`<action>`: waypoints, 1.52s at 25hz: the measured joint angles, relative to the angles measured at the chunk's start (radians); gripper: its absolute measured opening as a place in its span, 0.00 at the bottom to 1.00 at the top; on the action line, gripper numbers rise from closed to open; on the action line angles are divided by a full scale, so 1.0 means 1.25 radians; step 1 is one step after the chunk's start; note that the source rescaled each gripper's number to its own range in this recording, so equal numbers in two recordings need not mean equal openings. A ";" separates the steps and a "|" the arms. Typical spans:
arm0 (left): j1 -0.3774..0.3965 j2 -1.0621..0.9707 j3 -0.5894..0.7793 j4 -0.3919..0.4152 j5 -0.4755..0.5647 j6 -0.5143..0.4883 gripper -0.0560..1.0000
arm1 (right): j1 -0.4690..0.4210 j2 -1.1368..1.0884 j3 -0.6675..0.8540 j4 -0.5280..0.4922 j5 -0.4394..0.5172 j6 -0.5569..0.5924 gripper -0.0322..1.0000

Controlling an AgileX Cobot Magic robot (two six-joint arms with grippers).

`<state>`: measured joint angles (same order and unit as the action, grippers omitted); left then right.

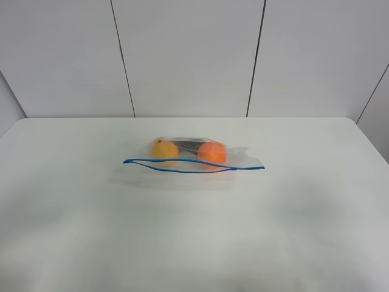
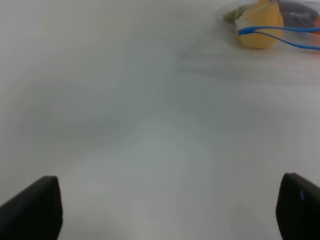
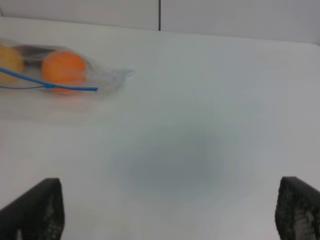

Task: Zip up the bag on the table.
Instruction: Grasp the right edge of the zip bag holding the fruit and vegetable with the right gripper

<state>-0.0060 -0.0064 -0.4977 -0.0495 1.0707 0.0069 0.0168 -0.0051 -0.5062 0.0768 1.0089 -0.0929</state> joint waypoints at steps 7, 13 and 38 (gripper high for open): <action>0.000 0.000 0.000 0.000 0.000 0.000 0.99 | 0.000 0.000 0.000 0.013 -0.001 0.000 0.92; 0.000 0.000 0.000 0.000 0.000 0.000 0.99 | 0.000 0.161 -0.030 0.028 -0.004 0.000 0.92; 0.000 0.000 0.000 0.000 0.000 0.000 0.99 | -0.048 1.437 -0.509 0.594 0.030 -0.197 0.92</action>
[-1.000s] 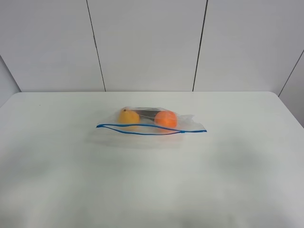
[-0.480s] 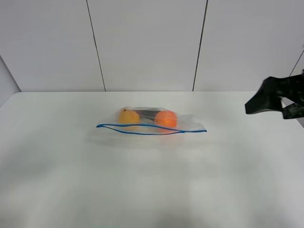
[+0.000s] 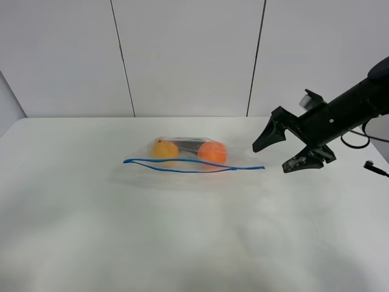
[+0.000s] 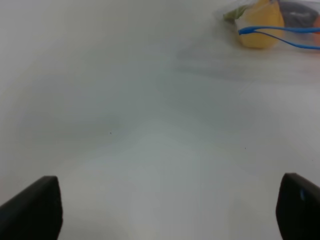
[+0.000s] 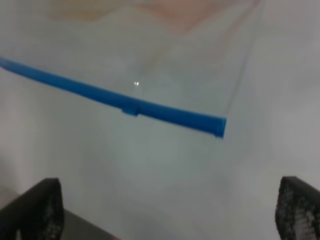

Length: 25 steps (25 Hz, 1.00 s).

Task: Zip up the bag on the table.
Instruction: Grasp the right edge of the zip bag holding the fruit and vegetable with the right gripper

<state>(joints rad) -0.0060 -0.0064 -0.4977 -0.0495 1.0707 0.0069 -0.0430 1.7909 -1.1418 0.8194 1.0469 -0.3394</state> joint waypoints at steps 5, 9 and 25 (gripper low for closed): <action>0.000 0.000 0.000 0.000 0.000 0.000 0.99 | -0.034 0.109 0.000 0.125 0.040 -0.082 0.90; 0.000 0.000 0.000 0.000 0.000 0.000 0.99 | -0.035 0.164 -0.001 0.193 0.073 -0.120 0.83; 0.000 0.000 0.000 0.000 0.000 0.000 0.99 | -0.034 0.199 -0.001 0.243 0.100 -0.132 0.33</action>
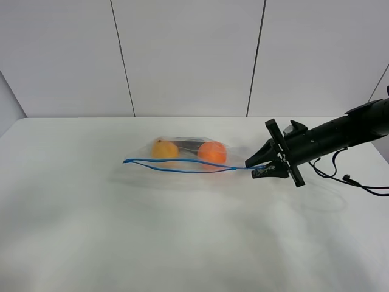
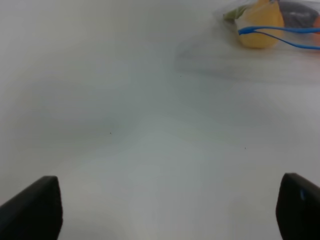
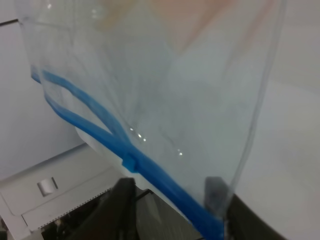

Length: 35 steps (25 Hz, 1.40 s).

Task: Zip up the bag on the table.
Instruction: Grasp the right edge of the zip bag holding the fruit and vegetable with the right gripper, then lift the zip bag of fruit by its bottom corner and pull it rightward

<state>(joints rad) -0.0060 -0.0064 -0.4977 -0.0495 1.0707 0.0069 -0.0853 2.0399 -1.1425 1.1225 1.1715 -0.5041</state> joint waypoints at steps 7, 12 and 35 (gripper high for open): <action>0.000 0.000 0.000 0.000 0.000 0.000 0.99 | 0.000 0.000 0.000 0.002 0.001 0.000 0.18; 0.000 0.000 0.000 0.000 0.000 0.000 0.99 | 0.000 0.000 0.000 0.004 0.001 0.000 0.18; 0.000 0.000 0.000 0.000 0.000 0.000 0.99 | 0.000 0.000 0.000 0.014 -0.040 0.008 0.03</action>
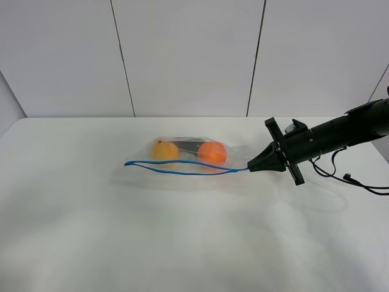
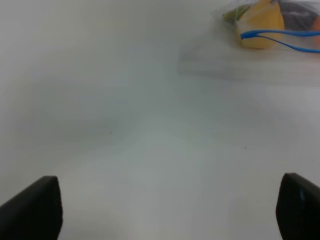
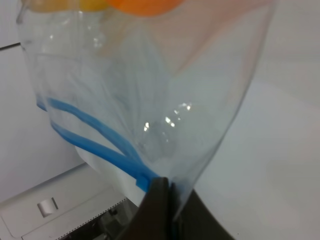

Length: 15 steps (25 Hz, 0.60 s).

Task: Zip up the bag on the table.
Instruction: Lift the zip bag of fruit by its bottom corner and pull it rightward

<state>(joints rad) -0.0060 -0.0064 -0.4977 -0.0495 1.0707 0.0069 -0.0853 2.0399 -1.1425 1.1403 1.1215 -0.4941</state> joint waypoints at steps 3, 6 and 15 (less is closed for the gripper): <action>0.000 0.000 0.000 0.000 0.000 0.001 0.99 | 0.000 0.000 0.000 0.006 0.012 -0.002 0.03; 0.000 0.000 0.000 0.000 0.000 0.001 0.99 | 0.000 -0.005 0.000 0.025 0.045 -0.019 0.03; 0.000 0.000 0.000 0.000 0.000 0.001 0.99 | 0.008 -0.033 0.000 0.073 0.065 -0.045 0.03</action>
<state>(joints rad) -0.0060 -0.0064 -0.4977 -0.0495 1.0707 0.0078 -0.0757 1.9985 -1.1425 1.2310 1.2026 -0.5500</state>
